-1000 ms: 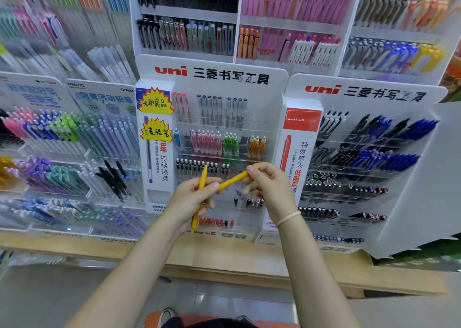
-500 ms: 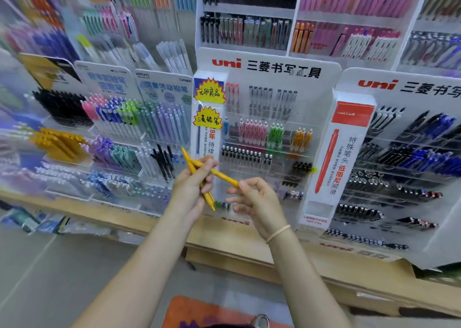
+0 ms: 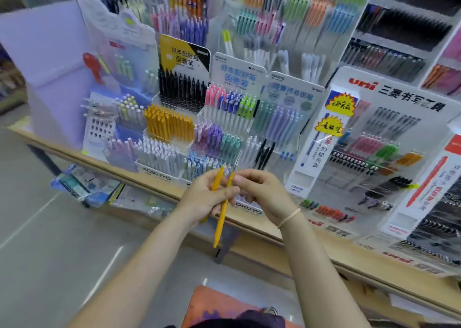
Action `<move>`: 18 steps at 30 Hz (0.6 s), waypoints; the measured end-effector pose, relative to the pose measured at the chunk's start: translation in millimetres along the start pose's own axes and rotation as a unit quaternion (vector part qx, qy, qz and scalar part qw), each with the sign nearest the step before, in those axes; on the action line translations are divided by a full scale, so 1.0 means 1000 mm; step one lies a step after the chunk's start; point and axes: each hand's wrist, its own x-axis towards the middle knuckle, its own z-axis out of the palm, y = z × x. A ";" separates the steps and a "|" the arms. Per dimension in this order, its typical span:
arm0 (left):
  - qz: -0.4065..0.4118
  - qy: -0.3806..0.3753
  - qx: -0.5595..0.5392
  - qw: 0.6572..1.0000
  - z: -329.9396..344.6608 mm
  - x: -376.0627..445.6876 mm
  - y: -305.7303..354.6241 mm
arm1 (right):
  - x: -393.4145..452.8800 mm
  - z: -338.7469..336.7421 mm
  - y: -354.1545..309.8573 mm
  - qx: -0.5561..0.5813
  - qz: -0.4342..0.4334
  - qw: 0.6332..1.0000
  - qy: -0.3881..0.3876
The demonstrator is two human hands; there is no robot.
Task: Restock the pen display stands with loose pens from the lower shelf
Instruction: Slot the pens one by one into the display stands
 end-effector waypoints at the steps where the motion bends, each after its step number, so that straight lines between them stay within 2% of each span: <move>1: 0.003 0.002 -0.001 1.000 -0.015 -0.006 0.001 | 0.003 0.017 -0.003 -0.002 0.004 1.000 -0.017; 9: 0.002 0.066 -0.012 0.998 -0.107 -0.014 0.003 | 0.048 0.099 -0.011 -0.002 0.005 0.999 -0.044; 14: -0.058 0.165 -0.036 0.984 -0.158 0.014 -0.004 | 0.100 0.112 -0.008 0.056 -0.016 0.997 0.045; 18: -0.070 0.179 -0.128 0.973 -0.198 0.048 -0.008 | 0.155 0.114 -0.007 0.059 -0.056 0.989 0.124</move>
